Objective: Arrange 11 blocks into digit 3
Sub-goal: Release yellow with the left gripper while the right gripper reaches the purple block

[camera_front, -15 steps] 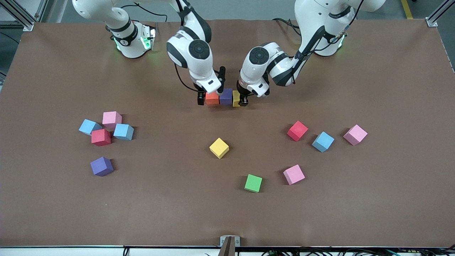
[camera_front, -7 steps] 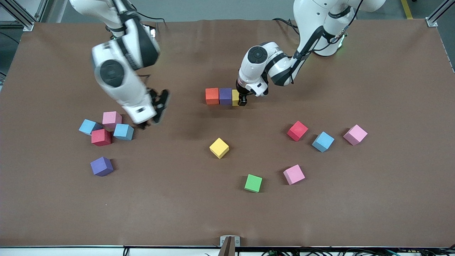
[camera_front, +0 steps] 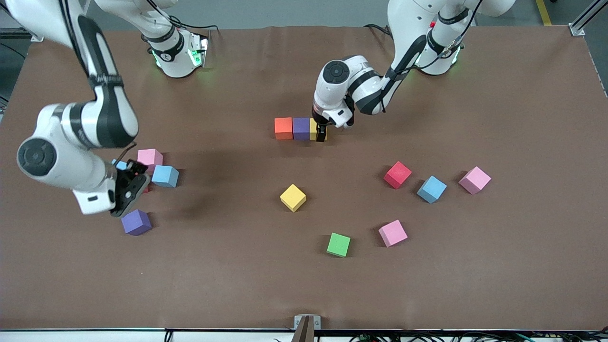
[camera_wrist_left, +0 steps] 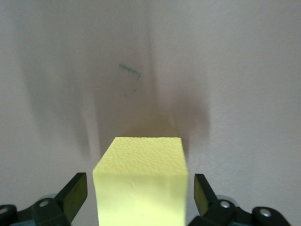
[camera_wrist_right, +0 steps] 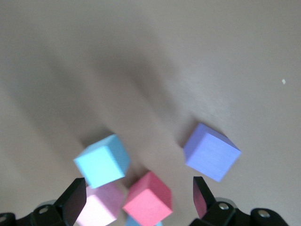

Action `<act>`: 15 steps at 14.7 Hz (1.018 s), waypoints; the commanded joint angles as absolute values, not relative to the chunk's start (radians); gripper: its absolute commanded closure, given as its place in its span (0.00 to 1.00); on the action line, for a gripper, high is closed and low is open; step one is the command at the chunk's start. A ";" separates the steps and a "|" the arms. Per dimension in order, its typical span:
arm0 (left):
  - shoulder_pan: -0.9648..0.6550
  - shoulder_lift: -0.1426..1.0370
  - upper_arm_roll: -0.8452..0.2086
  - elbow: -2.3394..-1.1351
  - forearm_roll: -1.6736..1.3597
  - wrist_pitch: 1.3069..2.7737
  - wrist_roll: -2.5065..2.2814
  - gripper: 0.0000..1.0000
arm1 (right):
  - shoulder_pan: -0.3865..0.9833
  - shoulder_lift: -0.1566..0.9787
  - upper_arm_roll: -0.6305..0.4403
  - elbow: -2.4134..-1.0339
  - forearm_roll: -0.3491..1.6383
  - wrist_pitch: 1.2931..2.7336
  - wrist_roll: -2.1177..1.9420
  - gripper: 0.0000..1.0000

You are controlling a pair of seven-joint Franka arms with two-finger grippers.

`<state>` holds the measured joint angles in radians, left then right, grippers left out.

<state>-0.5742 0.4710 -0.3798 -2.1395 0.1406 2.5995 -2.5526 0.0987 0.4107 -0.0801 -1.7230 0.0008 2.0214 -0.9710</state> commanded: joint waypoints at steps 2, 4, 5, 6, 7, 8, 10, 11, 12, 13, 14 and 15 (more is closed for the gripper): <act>-0.569 0.431 -0.383 -2.010 0.161 2.375 -2.554 0.00 | 0.023 0.558 -0.057 -1.568 0.011 2.014 -0.946 0.00; -0.566 0.433 -0.383 -1.927 0.160 2.282 -2.554 0.00 | -0.006 0.593 -0.055 -1.549 0.018 2.060 -0.946 0.00; -0.566 0.433 -0.383 -1.886 0.160 2.235 -2.554 0.00 | -0.006 0.606 -0.057 -1.549 0.035 2.095 -0.945 0.00; -0.566 0.433 -0.383 -1.837 0.161 2.179 -2.553 0.00 | -0.006 0.607 -0.058 -1.549 0.043 2.108 -0.940 0.00; -0.566 0.439 -0.383 -1.789 0.160 2.133 -2.548 0.00 | -0.011 0.614 -0.058 -1.549 0.044 2.114 -0.895 0.00; -0.563 0.446 -0.382 -1.742 0.158 2.099 -2.534 0.00 | -0.023 0.626 -0.057 -1.549 0.051 2.120 -0.827 0.00; -0.549 0.483 -0.376 -1.657 0.160 2.076 -2.493 0.00 | -0.032 0.640 -0.057 -1.549 0.090 2.126 -0.782 0.00; -0.540 0.511 -0.373 -1.614 0.161 2.075 -2.459 0.00 | -0.031 0.659 -0.057 -1.539 0.095 2.132 -0.782 0.00; -0.528 0.556 -0.371 -1.559 0.161 2.077 -2.418 0.02 | -0.035 0.676 -0.057 -1.522 0.097 2.146 -0.782 0.00; -0.522 0.604 -0.370 -1.505 0.161 2.077 -2.380 0.05 | -0.043 0.686 -0.057 -1.522 0.103 2.152 -0.782 0.00; -0.517 0.650 -0.358 -1.443 0.164 2.079 -2.334 0.07 | -0.048 0.696 -0.057 -1.522 0.104 2.152 -0.782 0.00; -0.522 0.696 -0.347 -1.378 0.167 2.085 -2.275 0.08 | -0.048 0.704 -0.057 -1.522 0.103 2.154 -0.782 0.00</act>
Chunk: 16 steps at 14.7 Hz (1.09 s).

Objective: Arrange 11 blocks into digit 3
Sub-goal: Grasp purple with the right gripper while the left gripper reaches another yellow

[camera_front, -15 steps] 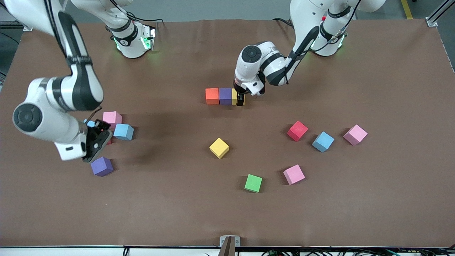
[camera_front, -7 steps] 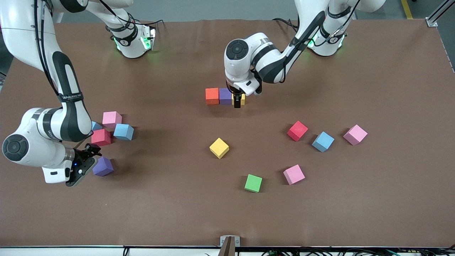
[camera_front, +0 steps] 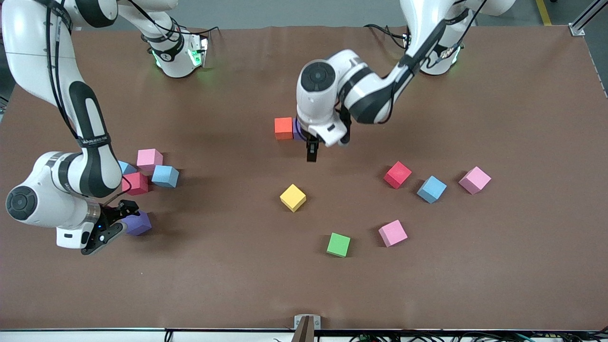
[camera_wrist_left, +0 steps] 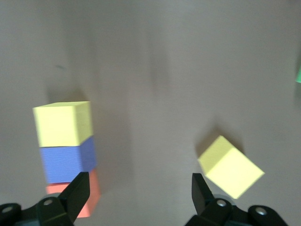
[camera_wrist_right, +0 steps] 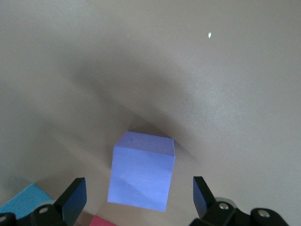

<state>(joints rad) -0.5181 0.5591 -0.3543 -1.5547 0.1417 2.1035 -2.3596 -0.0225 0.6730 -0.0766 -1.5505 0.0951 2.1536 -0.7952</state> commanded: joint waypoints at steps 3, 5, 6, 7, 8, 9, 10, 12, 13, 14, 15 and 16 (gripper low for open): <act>-0.522 0.768 -0.322 -1.292 0.169 2.173 -2.113 0.07 | -0.048 0.722 -0.057 -1.523 0.103 2.178 -0.782 0.00; -0.523 0.801 -0.299 -1.289 0.167 2.300 -2.053 0.03 | -0.048 0.732 -0.057 -1.531 0.104 2.186 -0.782 0.00; -0.520 0.824 -0.298 -1.286 0.167 2.351 -2.013 0.01 | -0.048 0.736 -0.057 -1.539 0.104 2.190 -0.782 0.00; -0.519 0.857 -0.296 -1.264 0.166 2.385 -1.937 0.01 | -0.046 0.739 -0.057 -1.546 0.104 2.201 -0.782 0.00; -0.520 0.891 -0.298 -1.234 0.163 2.394 -1.883 0.01 | -0.046 0.745 -0.057 -1.554 0.104 2.216 -0.782 0.00; -0.520 0.919 -0.298 -1.214 0.163 2.399 -1.849 0.01 | -0.048 0.753 -0.057 -1.555 0.104 2.236 -0.782 0.01; -0.520 0.936 -0.299 -1.207 0.161 2.420 -1.827 0.01 | -0.046 0.756 -0.057 -1.557 0.104 2.246 -0.782 0.11; -0.522 0.957 -0.299 -1.207 0.160 2.436 -1.787 0.01 | -0.040 0.758 -0.057 -1.562 0.104 2.238 -0.782 0.46; -0.523 0.962 -0.299 -1.207 0.160 2.437 -1.769 0.01 | -0.035 0.756 -0.057 -1.562 0.104 2.234 -0.782 0.57; -0.525 0.971 -0.299 -1.207 0.160 2.436 -1.753 0.01 | -0.032 0.753 -0.057 -1.568 0.104 2.226 -0.781 0.66; -0.528 0.979 -0.299 -1.207 0.160 2.436 -1.749 0.01 | -0.026 0.750 -0.057 -1.571 0.104 2.212 -0.781 0.71; -0.529 0.979 -0.299 -1.207 0.160 2.436 -1.738 0.01 | -0.014 0.746 -0.057 -1.568 0.104 2.194 -0.779 0.72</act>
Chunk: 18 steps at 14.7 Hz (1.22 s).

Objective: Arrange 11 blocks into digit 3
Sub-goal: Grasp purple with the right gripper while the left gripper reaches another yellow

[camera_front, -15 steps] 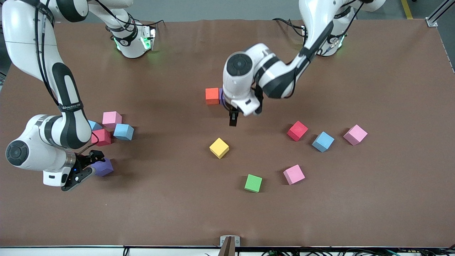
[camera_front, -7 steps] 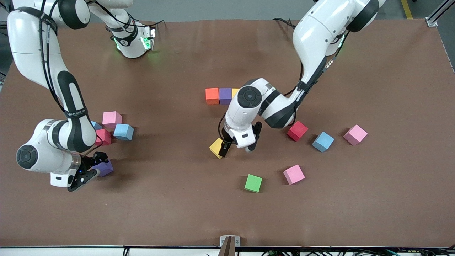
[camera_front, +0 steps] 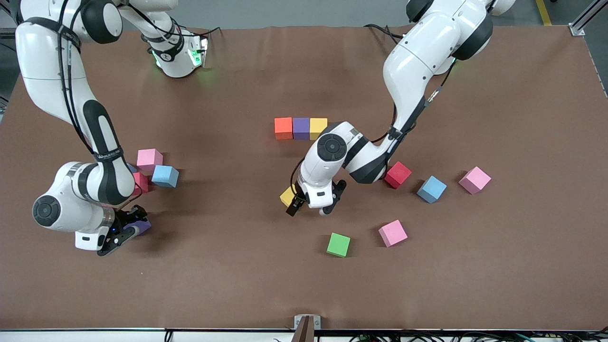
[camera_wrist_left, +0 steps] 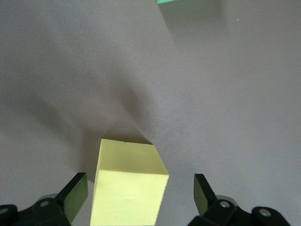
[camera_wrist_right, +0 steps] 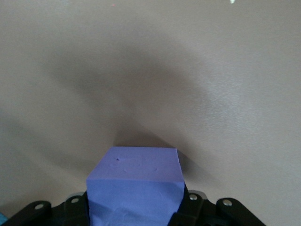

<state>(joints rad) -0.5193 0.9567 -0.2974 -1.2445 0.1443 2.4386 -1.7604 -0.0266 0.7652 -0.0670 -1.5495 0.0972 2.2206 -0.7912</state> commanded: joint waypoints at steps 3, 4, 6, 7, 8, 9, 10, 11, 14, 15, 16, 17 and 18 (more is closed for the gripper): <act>-0.534 0.995 -0.301 -1.204 0.160 2.441 -1.714 0.01 | 0.038 0.709 -0.057 -1.566 0.104 2.129 -0.668 0.73; -0.535 1.006 -0.301 -1.201 0.160 2.450 -1.706 0.01 | 0.054 0.690 -0.057 -1.566 0.103 2.099 -0.625 0.73; -0.537 1.017 -0.299 -1.203 0.160 2.489 -1.706 0.01 | 0.092 0.654 -0.055 -1.571 0.103 2.053 -0.528 0.73; -0.537 1.029 -0.299 -1.203 0.160 2.503 -1.709 0.01 | 0.110 0.635 -0.055 -1.572 0.103 2.030 -0.481 0.73; -0.537 1.035 -0.299 -1.203 0.160 2.525 -1.715 0.01 | 0.132 0.611 -0.055 -1.572 0.103 2.002 -0.430 0.73; -0.538 1.040 -0.298 -1.204 0.160 2.549 -1.718 0.01 | 0.155 0.592 -0.055 -1.577 0.103 1.982 -0.372 0.73; -0.538 1.040 -0.296 -1.209 0.160 2.556 -1.717 0.07 | 0.184 0.574 -0.055 -1.588 0.101 1.976 -0.320 0.73; -0.549 1.043 -0.296 -1.213 0.161 2.556 -1.717 0.19 | 0.217 0.548 -0.055 -1.615 0.101 1.979 -0.260 0.73; -0.545 1.025 -0.296 -1.221 0.169 2.548 -1.713 0.72 | 0.325 0.499 -0.057 -1.663 0.101 1.985 -0.082 0.73; -0.535 1.006 -0.296 -1.227 0.172 2.533 -1.713 0.81 | 0.357 0.497 -0.055 -1.663 0.101 1.986 -0.025 0.73; -0.522 0.988 -0.296 -1.229 0.172 2.495 -1.712 0.87 | 0.385 0.499 -0.055 -1.663 0.101 1.993 0.029 0.72; -0.499 0.956 -0.296 -1.230 0.172 2.444 -1.709 0.91 | 0.411 0.503 -0.054 -1.663 0.103 1.999 0.072 0.72; -0.471 0.936 -0.299 -1.230 0.172 2.401 -1.707 0.98 | 0.429 0.506 -0.054 -1.666 0.104 2.014 0.090 0.72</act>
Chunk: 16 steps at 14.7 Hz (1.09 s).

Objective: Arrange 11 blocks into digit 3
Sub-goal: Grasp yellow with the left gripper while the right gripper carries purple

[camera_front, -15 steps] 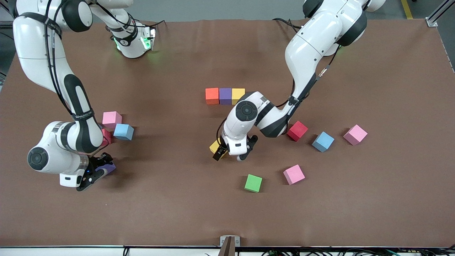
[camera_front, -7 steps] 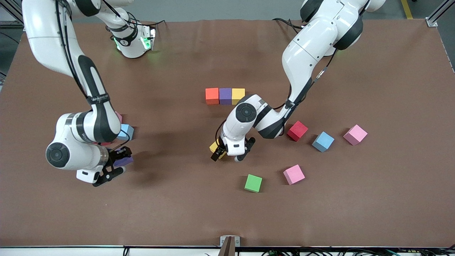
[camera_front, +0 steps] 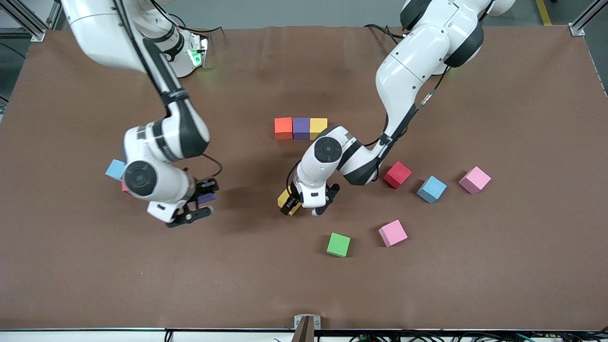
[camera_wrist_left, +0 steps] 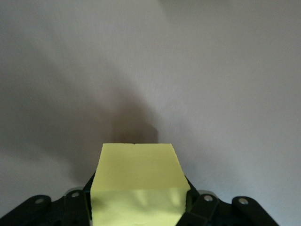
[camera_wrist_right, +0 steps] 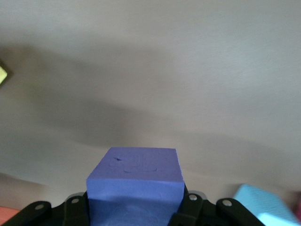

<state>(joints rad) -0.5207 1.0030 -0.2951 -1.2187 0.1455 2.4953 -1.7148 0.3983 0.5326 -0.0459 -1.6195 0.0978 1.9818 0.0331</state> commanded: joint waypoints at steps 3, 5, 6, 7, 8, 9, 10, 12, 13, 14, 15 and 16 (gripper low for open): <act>-0.425 0.879 -0.308 -1.233 0.164 2.289 -1.701 0.99 | 0.500 0.511 -0.052 -1.707 0.104 2.101 0.190 0.72; -0.375 0.842 -0.319 -1.241 0.164 2.220 -1.668 0.99 | 0.544 0.526 -0.052 -1.732 0.104 2.166 0.253 0.72; -0.347 0.824 -0.334 -1.247 0.164 2.174 -1.626 0.99 | 0.566 0.537 -0.052 -1.732 0.106 2.183 0.288 0.72; -0.313 0.807 -0.356 -1.249 0.163 2.131 -1.576 0.99 | 0.593 0.546 -0.052 -1.732 0.106 2.200 0.329 0.72; -0.281 0.796 -0.382 -1.249 0.161 2.094 -1.544 0.99 | 0.619 0.554 -0.052 -1.732 0.106 2.215 0.368 0.72; -0.252 0.782 -0.402 -1.249 0.163 2.059 -1.522 0.99 | 0.635 0.563 -0.052 -1.732 0.106 2.229 0.394 0.72; -0.230 0.770 -0.405 -1.249 0.163 2.033 -1.502 1.00 | 0.647 0.577 -0.051 -1.733 0.106 2.246 0.403 0.72; -0.187 0.752 -0.408 -1.247 0.163 1.971 -1.407 1.00 | 0.672 0.589 -0.049 -1.776 0.130 2.317 0.405 0.71; -0.177 0.741 -0.410 -1.247 0.161 1.954 -1.381 1.00 | 0.695 0.589 -0.049 -1.813 0.164 2.377 0.405 0.72; -0.152 0.735 -0.411 -1.247 0.163 1.945 -1.358 1.00 | 0.716 0.589 -0.049 -1.837 0.187 2.417 0.406 0.72; -0.135 0.726 -0.413 -1.247 0.161 1.944 -1.332 0.99 | 0.735 0.589 -0.049 -1.853 0.195 2.436 0.428 0.72; -0.118 0.718 -0.413 -1.247 0.160 1.944 -1.300 0.99 | 0.747 0.589 -0.049 -1.864 0.195 2.444 0.467 0.72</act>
